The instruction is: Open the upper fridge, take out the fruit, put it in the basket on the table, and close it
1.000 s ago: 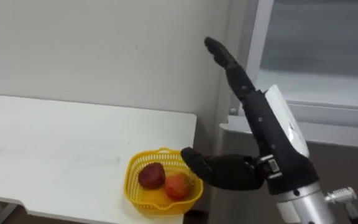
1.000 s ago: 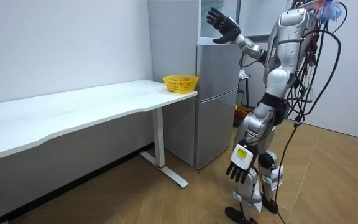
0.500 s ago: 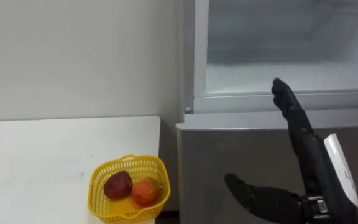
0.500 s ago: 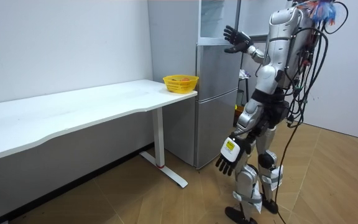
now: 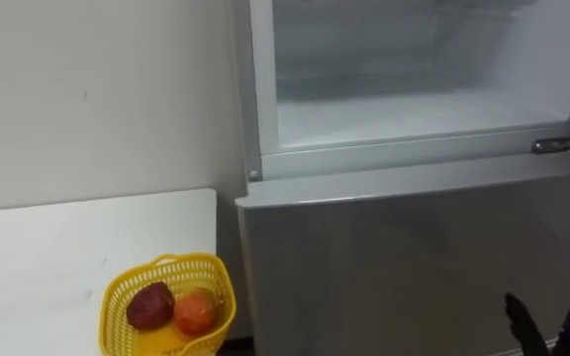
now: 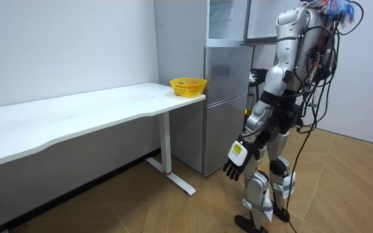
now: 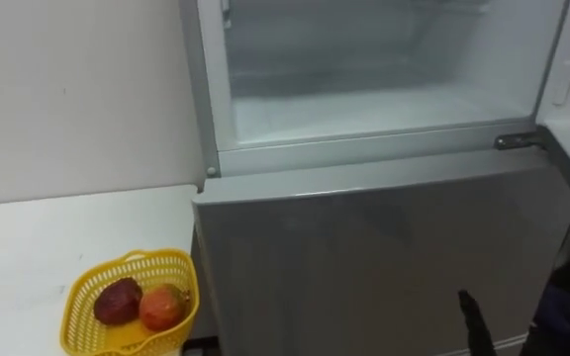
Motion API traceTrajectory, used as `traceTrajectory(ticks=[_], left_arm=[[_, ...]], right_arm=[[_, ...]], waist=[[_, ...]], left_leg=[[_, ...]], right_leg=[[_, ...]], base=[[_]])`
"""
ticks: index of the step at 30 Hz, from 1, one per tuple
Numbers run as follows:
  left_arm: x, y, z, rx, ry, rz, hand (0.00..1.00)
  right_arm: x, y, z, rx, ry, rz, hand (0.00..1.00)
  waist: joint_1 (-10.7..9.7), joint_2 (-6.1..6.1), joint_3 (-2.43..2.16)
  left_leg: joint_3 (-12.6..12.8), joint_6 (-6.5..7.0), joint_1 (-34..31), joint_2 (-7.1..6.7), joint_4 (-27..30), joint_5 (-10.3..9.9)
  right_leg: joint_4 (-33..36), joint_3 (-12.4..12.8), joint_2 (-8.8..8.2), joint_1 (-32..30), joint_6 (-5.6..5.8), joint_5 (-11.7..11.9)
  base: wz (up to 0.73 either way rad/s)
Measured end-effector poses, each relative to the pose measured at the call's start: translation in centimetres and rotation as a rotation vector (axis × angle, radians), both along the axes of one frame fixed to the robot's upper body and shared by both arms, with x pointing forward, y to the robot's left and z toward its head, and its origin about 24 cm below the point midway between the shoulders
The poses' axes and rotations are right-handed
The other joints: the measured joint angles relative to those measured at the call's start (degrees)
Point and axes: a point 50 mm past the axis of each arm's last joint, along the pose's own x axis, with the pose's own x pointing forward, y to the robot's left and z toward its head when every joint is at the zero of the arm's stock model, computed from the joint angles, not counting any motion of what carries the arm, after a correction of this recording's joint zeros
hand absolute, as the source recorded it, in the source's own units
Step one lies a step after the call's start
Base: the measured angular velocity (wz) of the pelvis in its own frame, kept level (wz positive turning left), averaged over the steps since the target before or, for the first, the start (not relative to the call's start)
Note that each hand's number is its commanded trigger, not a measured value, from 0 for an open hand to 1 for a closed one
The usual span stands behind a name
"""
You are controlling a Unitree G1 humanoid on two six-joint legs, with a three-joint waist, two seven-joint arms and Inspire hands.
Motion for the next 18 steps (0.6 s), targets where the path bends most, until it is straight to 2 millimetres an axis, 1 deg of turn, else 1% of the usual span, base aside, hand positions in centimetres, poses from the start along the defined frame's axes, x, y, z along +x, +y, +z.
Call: traceTrajectory(ticks=[1, 2, 3, 6, 7, 10, 11, 12, 13, 14, 15, 16, 18], left_arm=[[0.0, 0.0, 0.0, 0.001, 0.001, 0.000, 0.00], [-0.1, 0.0, 0.0, 0.004, 0.001, 0.002, 0.00], [-0.1, 0.0, 0.0, 0.005, -0.001, 0.002, 0.00], [-0.2, 0.1, 0.0, 0.018, -0.006, 0.027, 0.00], [-0.1, 0.1, 0.0, 0.022, -0.010, 0.027, 0.00], [0.0, 0.1, 0.0, 0.038, -0.017, 0.039, 0.00], [-0.2, 0.2, 0.1, 0.041, -0.015, 0.052, 0.00], [0.2, 0.3, 0.1, 0.043, -0.026, 0.065, 0.00], [0.1, 0.3, 0.1, 0.043, -0.027, 0.073, 0.00], [0.0, 0.3, 0.1, 0.043, -0.025, 0.077, 0.00], [0.0, 0.3, 0.1, 0.040, -0.024, 0.084, 0.00], [0.1, 0.3, 0.1, 0.039, -0.023, 0.087, 0.00], [-0.4, 0.4, 0.1, 0.038, 0.002, 0.097, 0.00]], right_arm=[[-0.4, -0.3, -0.7, 0.008, 0.032, -0.021, 0.00], [-1.3, -0.7, -1.9, 0.022, 0.089, -0.056, 0.00], [-2.2, -1.1, -2.6, 0.035, 0.131, -0.091, 0.00], [-4.2, -1.7, -4.2, 0.075, 0.213, -0.174, 0.00], [-4.5, -1.8, -4.5, 0.082, 0.229, -0.192, 0.00], [-6.2, -2.3, -6.6, 0.093, 0.347, -0.247, 0.00], [-7.6, -2.6, -7.9, 0.088, 0.433, -0.269, 0.00], [-8.7, -2.9, -9.0, 0.082, 0.515, -0.286, 0.00], [-9.5, -3.1, -9.5, 0.078, 0.558, -0.294, 0.00], [-10.8, -3.3, -10.4, 0.073, 0.654, -0.312, 0.00], [-12.0, -3.5, -11.1, 0.076, 0.742, -0.326, 0.00], [-12.6, -3.5, -11.4, 0.081, 0.779, -0.328, 0.00], [-14.0, -3.6, -12.3, 0.102, 0.915, -0.304, 0.00]], waist=[[-0.21, -0.06, 0.01], [-0.58, -0.17, 0.12], [-0.63, 0.08, 0.05], [-0.75, 0.11, 0.03], [-0.74, 0.07, 0.05], [-0.57, -0.13, 0.10], [-0.68, -0.26, 0.15], [-0.65, -0.38, 0.16], [-0.32, -0.41, 0.17], [0.41, -0.41, 0.18], [0.96, -0.43, 0.22], [1.14, -0.44, 0.23], [1.74, -0.62, 0.42]], left_leg=[[0.01, 0.01, 0.11, -0.03, -0.02, -0.01], [0.03, 0.02, 0.13, -0.05, -0.08, -0.05], [0.15, 0.00, 0.16, -0.05, -0.26, -0.07], [0.36, -0.03, 0.39, -0.05, -0.70, -0.09], [0.37, -0.03, 0.36, -0.05, -0.69, -0.09], [0.36, -0.03, 0.39, -0.11, -0.67, -0.10], [0.16, -0.01, 0.35, -0.17, -0.67, -0.11], [-0.12, 0.04, 0.34, -0.25, -0.66, -0.15], [-0.15, 0.07, 0.35, -0.27, -0.67, -0.17], [-0.09, 0.09, 0.35, -0.27, -0.67, -0.21], [0.00, 0.07, 0.30, -0.25, -0.66, -0.25], [-0.01, 0.06, 0.24, -0.25, -0.67, -0.25], [-0.09, 0.04, 0.33, -0.27, -0.71, -0.27]], right_leg=[[0.00, 0.00, -0.02, 0.04, 0.01, -0.01], [-0.02, 0.06, -0.02, 0.02, 0.04, -0.03], [-0.13, 0.04, -0.02, 0.00, 0.05, -0.03], [-0.11, 0.06, -0.01, 0.25, 0.10, -0.08], [-0.12, 0.05, -0.01, 0.18, 0.10, -0.08], [-0.24, 0.04, -0.08, 0.05, 0.14, -0.12], [-0.57, -0.20, -0.13, 0.43, 0.14, -0.12], [-1.13, -0.30, -0.16, 0.89, 0.17, -0.10], [-1.11, -0.33, -0.17, 0.91, 0.25, -0.16], [-1.11, -0.26, -0.17, 0.84, 0.27, -0.17], [-1.13, -0.40, -0.16, 0.76, 0.27, -0.17], [-1.13, -0.50, -0.17, 0.72, 0.27, -0.17], [-1.14, -0.55, -0.16, 0.83, 0.27, -0.19]], base=[[0.00], [-0.03], [-0.05], [-0.05], [0.00], [0.01], [0.14], [0.16], [0.09], [0.00], [-0.04], [0.00], [0.00]])
